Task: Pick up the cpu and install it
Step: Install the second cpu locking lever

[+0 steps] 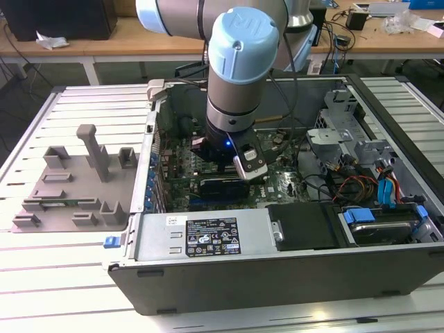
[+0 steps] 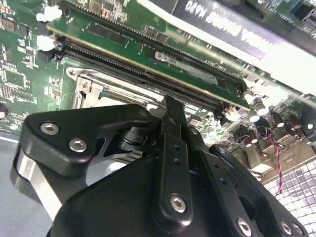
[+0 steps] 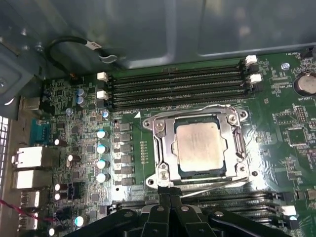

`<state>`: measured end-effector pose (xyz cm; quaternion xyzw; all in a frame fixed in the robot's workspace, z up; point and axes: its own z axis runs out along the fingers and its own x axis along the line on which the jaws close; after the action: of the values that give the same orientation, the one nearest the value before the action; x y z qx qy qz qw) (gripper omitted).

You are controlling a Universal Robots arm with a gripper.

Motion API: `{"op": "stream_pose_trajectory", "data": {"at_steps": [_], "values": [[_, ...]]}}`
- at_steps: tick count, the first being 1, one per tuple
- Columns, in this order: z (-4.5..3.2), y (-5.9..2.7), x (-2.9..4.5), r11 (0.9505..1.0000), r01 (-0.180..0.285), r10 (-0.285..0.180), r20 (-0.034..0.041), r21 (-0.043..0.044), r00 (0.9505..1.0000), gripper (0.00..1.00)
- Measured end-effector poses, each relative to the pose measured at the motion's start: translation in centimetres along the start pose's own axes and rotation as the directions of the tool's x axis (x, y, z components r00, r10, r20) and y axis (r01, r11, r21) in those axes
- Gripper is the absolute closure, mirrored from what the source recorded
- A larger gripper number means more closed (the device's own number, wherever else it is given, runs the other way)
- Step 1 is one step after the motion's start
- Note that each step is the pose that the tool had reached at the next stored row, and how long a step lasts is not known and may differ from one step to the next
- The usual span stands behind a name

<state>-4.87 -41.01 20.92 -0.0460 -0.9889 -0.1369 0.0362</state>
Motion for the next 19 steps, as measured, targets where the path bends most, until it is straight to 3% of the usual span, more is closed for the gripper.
{"op": "stream_pose_trajectory", "data": {"at_steps": [4, 10, 15, 19], "values": [[0.37, -0.18, -0.04, 0.9996, 0.002, -0.002, -0.0029, -0.0281, 1.0, 0.89], [1.0, -0.36, -0.08, 0.9989, 0.003, -0.003, -0.005, -0.0479, 1.0, 0.89], [1.26, -0.45, 0.42, 0.9975, 0.004, -0.004, -0.0073, -0.0711, 1.0, 0.89], [1.28, -0.45, 0.42, 0.9974, 0.004, -0.005, -0.0073, -0.0717, 1.0, 0.89]]}}
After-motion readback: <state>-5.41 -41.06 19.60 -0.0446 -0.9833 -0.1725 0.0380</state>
